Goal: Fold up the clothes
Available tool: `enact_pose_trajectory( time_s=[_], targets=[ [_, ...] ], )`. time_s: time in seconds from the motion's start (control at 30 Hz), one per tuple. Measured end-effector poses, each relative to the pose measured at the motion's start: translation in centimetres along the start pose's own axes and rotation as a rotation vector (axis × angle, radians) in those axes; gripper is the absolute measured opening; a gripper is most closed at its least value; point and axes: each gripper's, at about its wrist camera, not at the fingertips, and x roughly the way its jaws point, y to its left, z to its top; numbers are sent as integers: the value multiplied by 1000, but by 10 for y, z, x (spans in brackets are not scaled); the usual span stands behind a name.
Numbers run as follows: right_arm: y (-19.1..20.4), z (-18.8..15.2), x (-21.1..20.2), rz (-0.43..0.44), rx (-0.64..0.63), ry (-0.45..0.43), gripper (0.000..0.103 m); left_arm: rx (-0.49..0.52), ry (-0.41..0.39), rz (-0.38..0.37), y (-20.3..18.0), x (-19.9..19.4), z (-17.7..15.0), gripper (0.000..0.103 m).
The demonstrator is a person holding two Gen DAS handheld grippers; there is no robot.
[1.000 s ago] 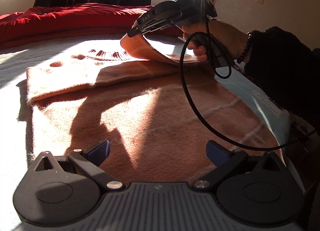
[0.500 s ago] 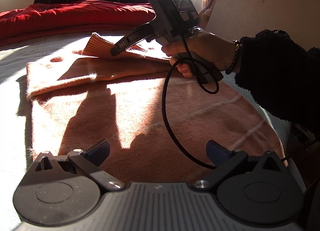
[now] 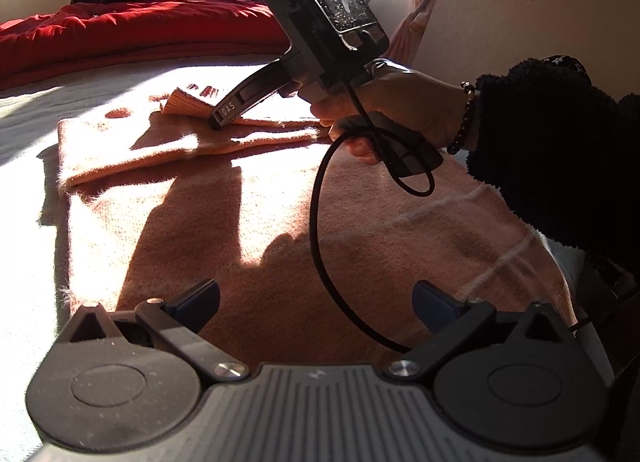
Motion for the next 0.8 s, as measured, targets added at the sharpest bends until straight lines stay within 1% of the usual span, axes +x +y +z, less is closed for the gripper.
enact_pose_trajectory(
  time_s=[0.03, 0.07, 0.13, 0.27, 0.3, 0.37, 0.43, 0.57, 0.7, 0.77, 0.8],
  targets=[
    [-1, 1, -3, 17, 11, 6, 28, -1, 2, 3, 0, 0, 0, 102],
    [-2, 0, -7, 33, 19, 10, 40, -1, 4, 6, -1, 0, 0, 102],
    [-5, -2, -18, 60, 27, 15, 48, 2, 8, 16, -4, -2, 0, 102],
    [-15, -8, -44, 99, 44, 16, 49, 2, 9, 17, -10, -7, 1, 102],
    [-20, -11, -52, 100, 51, 12, 51, -1, 7, 10, -12, -8, 2, 102],
    [-34, -17, -68, 94, 70, 7, 53, -8, -3, -33, -20, -13, 6, 102],
    [-49, -26, -82, 69, 79, 0, 56, -14, -13, -77, -27, -18, 10, 102],
    [-83, -48, -104, -26, 96, -14, 63, -27, -33, -163, -42, -27, 18, 102],
    [-117, -77, -113, -113, 150, -25, 64, -40, -52, -249, -57, -36, 26, 102],
    [-134, -93, -118, -128, 198, -36, 64, -44, -61, -288, -65, -40, 31, 102],
    [-139, -101, -121, -121, 218, -46, 64, -36, -57, -273, -68, -39, 36, 102]
  ],
)
